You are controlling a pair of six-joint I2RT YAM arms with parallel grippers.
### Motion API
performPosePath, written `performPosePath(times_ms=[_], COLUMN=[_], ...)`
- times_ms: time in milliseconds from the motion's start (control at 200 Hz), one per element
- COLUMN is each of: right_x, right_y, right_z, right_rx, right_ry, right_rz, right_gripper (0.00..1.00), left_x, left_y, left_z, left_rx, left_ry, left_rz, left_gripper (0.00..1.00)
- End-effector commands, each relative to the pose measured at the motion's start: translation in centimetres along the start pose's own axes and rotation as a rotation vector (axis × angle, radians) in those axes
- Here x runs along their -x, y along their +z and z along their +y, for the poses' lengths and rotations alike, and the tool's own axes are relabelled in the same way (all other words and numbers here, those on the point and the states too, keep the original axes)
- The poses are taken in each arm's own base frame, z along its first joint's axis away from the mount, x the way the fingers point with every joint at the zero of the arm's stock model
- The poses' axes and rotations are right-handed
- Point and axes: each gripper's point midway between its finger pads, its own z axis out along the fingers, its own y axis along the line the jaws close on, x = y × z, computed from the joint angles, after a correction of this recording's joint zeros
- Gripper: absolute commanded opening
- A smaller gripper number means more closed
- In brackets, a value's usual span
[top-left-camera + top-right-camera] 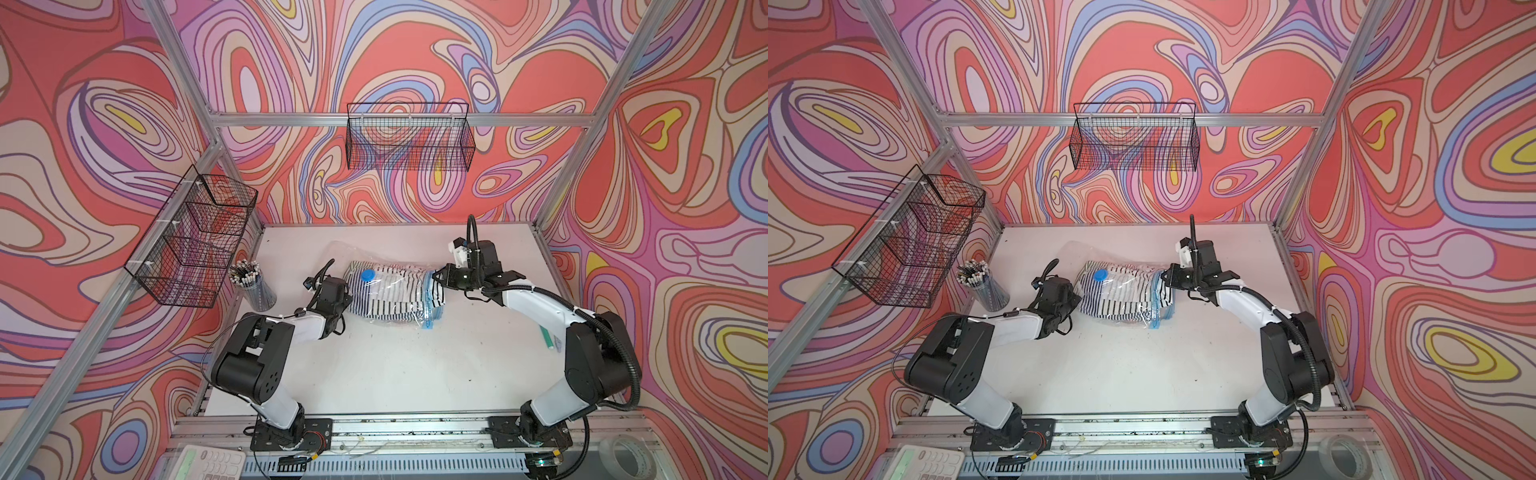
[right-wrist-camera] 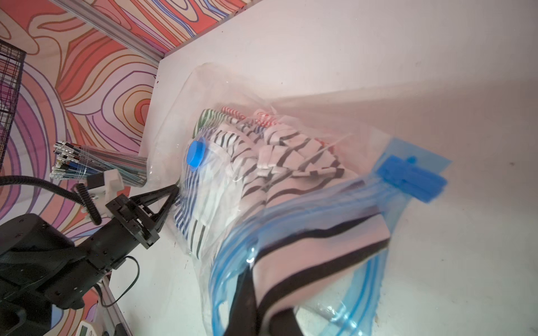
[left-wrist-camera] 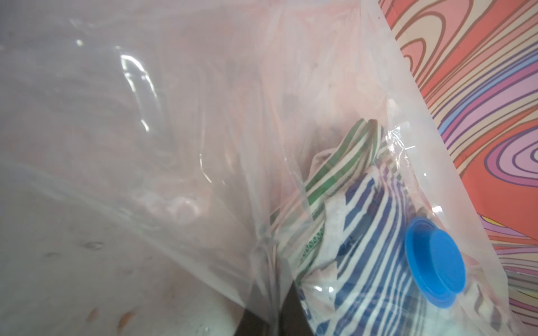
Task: Take the tank top out of the vacuum bag
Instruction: Take out the tank top from the vacuum bag.
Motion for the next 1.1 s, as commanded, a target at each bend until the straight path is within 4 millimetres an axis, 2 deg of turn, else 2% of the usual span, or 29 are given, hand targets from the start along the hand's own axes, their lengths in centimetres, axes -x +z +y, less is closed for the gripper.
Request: performPosePath(times_ms=[0,215,361,501,691,951,1092], right_x=[1.3,1.5,2.2,2.4,1.7,-0.3,-1.3], right_y=[-0.6,-0.6,-1.6,-2.8,-4.0,-5.5,-6.4], right_z=[-1.2,-3.7,-5.5,-8.2,-12.4,-17.8,-19.6], right_rx=[-0.034,-0.094,-0.138,-0.211,-0.352,-0.530,-0.575], right_ry=[-0.018,0.003,0.029,0.063,0.117,0.185,0.217], right_rz=[-0.041,-0.043,-0.068,-0.087,-0.091,-0.055,-0.043], right_gripper=[0.00,0.00,0.00,0.00,0.00,0.00,0.00], left_x=[2.8,4.2,5.1,5.6,5.9,6.6,6.7], left_y=[-1.0,-1.7,-2.1,-2.3,-2.4,-2.7,-2.7], left_z=[3.5,4.6,5.1,4.9,4.7,3.8,3.3], left_rx=[0.147,0.220,0.240,0.239,0.241,0.224,0.214], left_ry=[0.003,0.039,0.052,0.069,0.086,0.128,0.150], left_rz=[-0.104,-0.147,-0.169,-0.179,-0.183,-0.191,-0.187], left_gripper=[0.00,0.00,0.00,0.00,0.00,0.00,0.00])
